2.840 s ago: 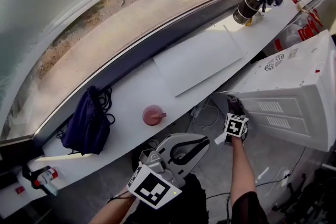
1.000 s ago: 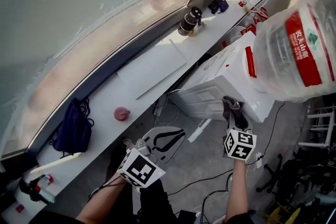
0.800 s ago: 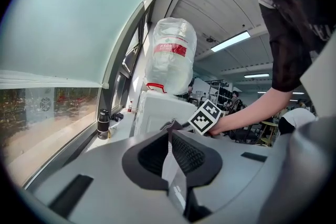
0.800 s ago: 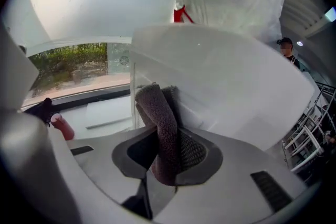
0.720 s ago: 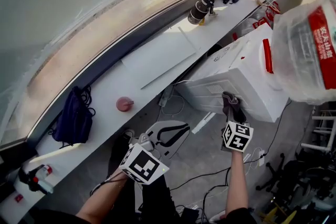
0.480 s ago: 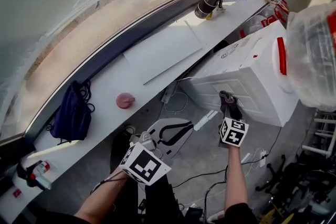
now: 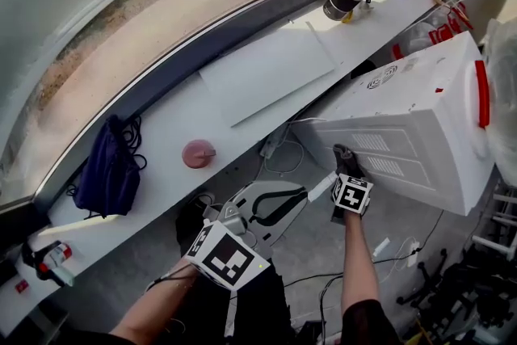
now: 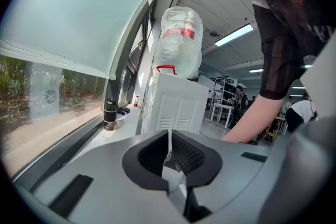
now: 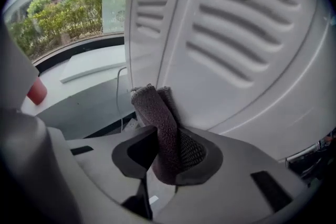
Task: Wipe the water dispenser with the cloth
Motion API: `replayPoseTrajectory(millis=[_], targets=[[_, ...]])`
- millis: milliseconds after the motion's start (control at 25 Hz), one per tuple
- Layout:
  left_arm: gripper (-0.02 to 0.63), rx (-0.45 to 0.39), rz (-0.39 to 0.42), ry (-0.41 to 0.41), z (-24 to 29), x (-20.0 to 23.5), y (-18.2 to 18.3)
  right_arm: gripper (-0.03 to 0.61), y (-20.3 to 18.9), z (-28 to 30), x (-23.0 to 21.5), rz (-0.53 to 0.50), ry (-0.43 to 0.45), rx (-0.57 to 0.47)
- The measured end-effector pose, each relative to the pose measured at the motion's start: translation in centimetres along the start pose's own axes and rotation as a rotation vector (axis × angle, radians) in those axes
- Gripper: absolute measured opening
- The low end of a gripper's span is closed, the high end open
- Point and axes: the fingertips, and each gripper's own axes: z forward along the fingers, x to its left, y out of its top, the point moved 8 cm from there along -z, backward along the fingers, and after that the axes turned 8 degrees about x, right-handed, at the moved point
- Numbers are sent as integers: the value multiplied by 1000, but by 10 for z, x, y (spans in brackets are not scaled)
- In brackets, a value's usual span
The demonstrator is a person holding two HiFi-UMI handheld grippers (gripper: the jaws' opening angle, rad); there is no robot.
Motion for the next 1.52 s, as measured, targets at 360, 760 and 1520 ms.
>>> replayPoseTrajectory(millis=[360, 760, 1520], targets=[[28, 14, -27, -17, 20, 10, -51, 101, -25, 81, 19, 105, -18, 143], [28, 24, -1, -30, 17, 8, -33, 100, -24, 40, 17, 124, 26, 72], [28, 6, 76, -184, 16, -54, 92, 100, 29, -290, -100, -33, 6, -268]])
